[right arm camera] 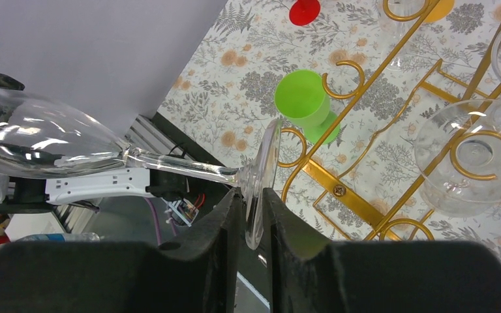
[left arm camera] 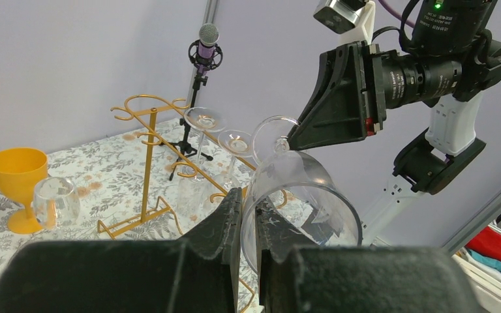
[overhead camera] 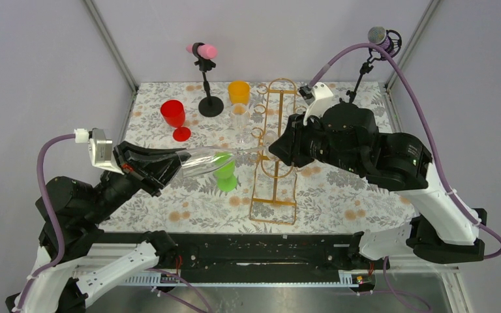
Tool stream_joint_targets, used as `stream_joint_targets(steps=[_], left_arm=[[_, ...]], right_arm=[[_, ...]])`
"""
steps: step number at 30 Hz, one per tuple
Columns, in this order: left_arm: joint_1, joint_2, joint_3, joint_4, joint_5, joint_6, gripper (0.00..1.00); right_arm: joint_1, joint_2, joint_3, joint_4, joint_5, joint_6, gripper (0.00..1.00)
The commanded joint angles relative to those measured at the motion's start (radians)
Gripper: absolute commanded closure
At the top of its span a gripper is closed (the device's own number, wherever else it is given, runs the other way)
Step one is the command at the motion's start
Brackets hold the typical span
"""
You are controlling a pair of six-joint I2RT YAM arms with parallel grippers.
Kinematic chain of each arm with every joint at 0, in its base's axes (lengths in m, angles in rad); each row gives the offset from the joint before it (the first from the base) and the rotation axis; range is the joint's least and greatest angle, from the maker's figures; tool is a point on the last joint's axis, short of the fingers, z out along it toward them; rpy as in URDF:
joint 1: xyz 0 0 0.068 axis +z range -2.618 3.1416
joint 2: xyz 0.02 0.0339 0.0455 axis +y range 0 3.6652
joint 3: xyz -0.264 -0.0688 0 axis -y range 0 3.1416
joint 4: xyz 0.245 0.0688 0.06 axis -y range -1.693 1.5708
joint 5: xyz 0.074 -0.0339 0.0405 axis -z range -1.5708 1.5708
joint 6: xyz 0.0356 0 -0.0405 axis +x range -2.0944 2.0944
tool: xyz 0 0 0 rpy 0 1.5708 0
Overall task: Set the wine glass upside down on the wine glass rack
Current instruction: Turn the wine glass upside down at the wine rack.
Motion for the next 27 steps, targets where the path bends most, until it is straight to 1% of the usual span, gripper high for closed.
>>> stream_joint_targets(steps=[1, 5, 7, 9, 11, 15, 16, 18, 21, 25, 27], left_arm=[[0.004, 0.006, 0.021, 0.076, 0.016, -0.01, 1.0], [0.004, 0.003, 0.015, 0.066, 0.022, -0.007, 0.99], [0.004, -0.001, 0.013, 0.061, 0.02, -0.007, 0.93], [0.004, -0.007, 0.009, 0.054, 0.017, -0.007, 0.84], [0.004, -0.013, 0.006, 0.049, 0.011, -0.007, 0.72], [0.004, -0.024, 0.008, 0.039, -0.002, -0.004, 0.54], [0.004, -0.026, 0.01, 0.034, -0.005, -0.004, 0.5], [0.004, -0.032, 0.015, 0.019, -0.018, 0.0, 0.47], [0.004, -0.049, 0.031, -0.017, -0.047, 0.008, 0.43], [0.004, -0.068, 0.076, -0.08, -0.071, 0.029, 0.39], [0.004, -0.07, 0.107, -0.11, -0.072, 0.056, 0.39]], right_arm=[[0.01, -0.035, -0.019, 0.066, 0.006, -0.003, 0.78], [0.011, -0.049, -0.036, 0.097, -0.001, -0.019, 0.86], [0.011, -0.071, -0.062, 0.124, 0.01, -0.027, 0.93], [0.011, -0.099, -0.081, 0.152, 0.027, -0.031, 1.0], [0.011, -0.124, -0.1, 0.182, 0.05, -0.019, 1.0], [0.01, -0.184, -0.157, 0.271, 0.073, 0.0, 1.0], [0.01, -0.196, -0.163, 0.279, 0.092, 0.002, 1.0], [0.01, -0.215, -0.168, 0.283, 0.136, -0.007, 1.0], [0.011, -0.248, -0.182, 0.289, 0.196, -0.072, 1.0], [0.01, -0.293, -0.212, 0.31, 0.255, -0.242, 1.0], [0.01, -0.305, -0.22, 0.329, 0.234, -0.354, 1.0]])
